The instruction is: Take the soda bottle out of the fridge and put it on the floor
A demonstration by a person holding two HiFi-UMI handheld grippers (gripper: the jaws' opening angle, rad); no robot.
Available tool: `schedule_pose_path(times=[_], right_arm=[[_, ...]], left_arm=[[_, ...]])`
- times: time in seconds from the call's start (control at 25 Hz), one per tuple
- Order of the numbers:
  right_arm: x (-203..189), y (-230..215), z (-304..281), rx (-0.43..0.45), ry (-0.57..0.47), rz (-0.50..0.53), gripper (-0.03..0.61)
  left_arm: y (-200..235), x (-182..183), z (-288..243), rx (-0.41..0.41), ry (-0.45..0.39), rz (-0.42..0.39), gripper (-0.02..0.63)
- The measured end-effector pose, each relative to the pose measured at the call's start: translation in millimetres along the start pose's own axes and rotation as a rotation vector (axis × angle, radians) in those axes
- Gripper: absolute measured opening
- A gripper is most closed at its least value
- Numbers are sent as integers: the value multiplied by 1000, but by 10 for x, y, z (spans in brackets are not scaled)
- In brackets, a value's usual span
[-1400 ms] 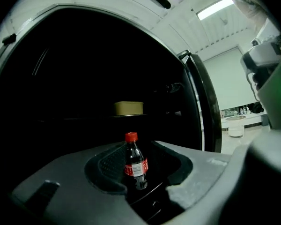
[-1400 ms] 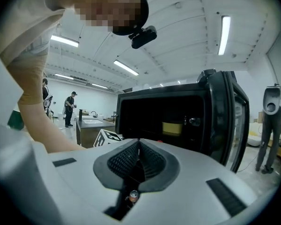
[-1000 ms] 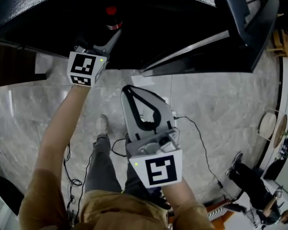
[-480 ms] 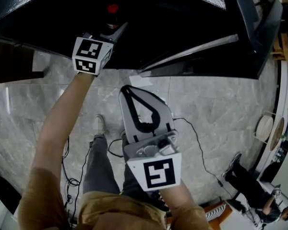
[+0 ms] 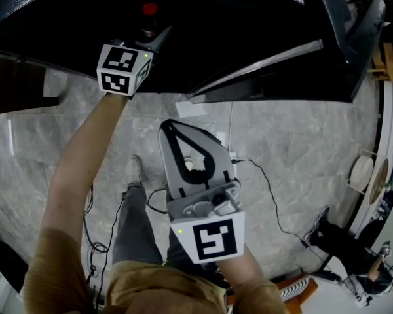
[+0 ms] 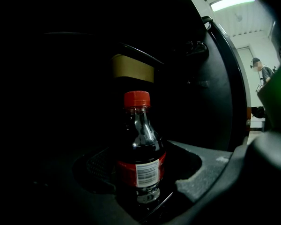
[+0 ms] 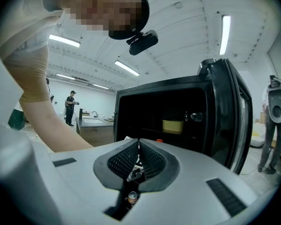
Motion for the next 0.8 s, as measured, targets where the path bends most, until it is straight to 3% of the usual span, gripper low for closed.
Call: schedule_pose_path(times=[0.16,0.52,0.8], right_arm=[[33,7,94,7,-5,-2,3],[-59,73,71,26,13,-5,3],[-154,136,8,34,30,-16,3]], left_arm=[[-136,38,59,-34,15,-27,308],[-596,178,334,-145,-35,-129,308],[-671,118,691,-149,-59,-116,308]])
Point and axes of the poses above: the fingertips, and each gripper's own axes: z backward along the fingers, y to its left, x out of its top, the point moved 1 cm from there along z, backward along the fingers, and after that the axes turned 11 degrees about -x, right-handed, at the moved point
